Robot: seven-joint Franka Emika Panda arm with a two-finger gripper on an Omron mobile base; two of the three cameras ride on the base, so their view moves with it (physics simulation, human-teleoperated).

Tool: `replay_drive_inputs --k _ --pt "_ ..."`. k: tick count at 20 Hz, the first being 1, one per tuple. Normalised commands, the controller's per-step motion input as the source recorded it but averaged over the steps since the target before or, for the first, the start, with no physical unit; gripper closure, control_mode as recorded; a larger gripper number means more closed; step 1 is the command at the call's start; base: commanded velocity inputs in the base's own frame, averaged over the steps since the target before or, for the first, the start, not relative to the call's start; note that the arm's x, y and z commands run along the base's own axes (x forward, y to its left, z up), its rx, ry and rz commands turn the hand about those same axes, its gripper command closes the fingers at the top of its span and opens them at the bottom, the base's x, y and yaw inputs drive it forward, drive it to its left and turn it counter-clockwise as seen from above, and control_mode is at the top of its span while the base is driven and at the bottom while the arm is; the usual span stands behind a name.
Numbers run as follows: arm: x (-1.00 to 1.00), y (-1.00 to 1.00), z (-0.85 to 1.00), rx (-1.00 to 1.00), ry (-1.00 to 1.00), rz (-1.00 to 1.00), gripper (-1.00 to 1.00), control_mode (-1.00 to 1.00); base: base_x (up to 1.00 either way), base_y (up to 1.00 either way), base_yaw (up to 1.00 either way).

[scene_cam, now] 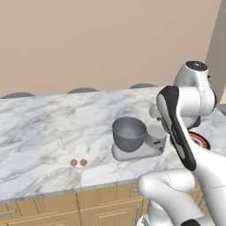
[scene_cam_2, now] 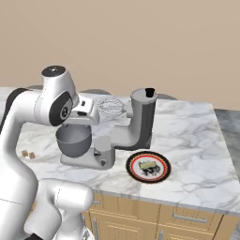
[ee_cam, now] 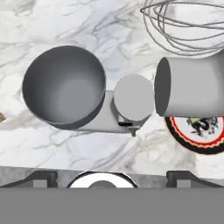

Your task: Add butter and sugar cubes to the stand mixer bowl and then turn on the stand mixer to begin making frosting.

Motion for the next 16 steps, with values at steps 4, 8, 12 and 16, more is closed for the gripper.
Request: replay_drive_inputs --k 4,8,12,16 --pt "0.0 -0.25 0.0 0.0 0.0 0.0 -1.0 -1.0 0.0 0.0 0.0" --pt "0.0 0.0 0.0 0.0 0.0 0.0 -1.0 1.0 -0.36 -0.36 0.0" --pt "0.0 0.0 0.0 0.0 0.0 0.0 -1.0 1.0 -0.79 -0.47 0.0" --pt "0.0 0.0 0.0 0.0 0.0 0.0 -1.0 1.0 -0.61 -0.44 0.0"
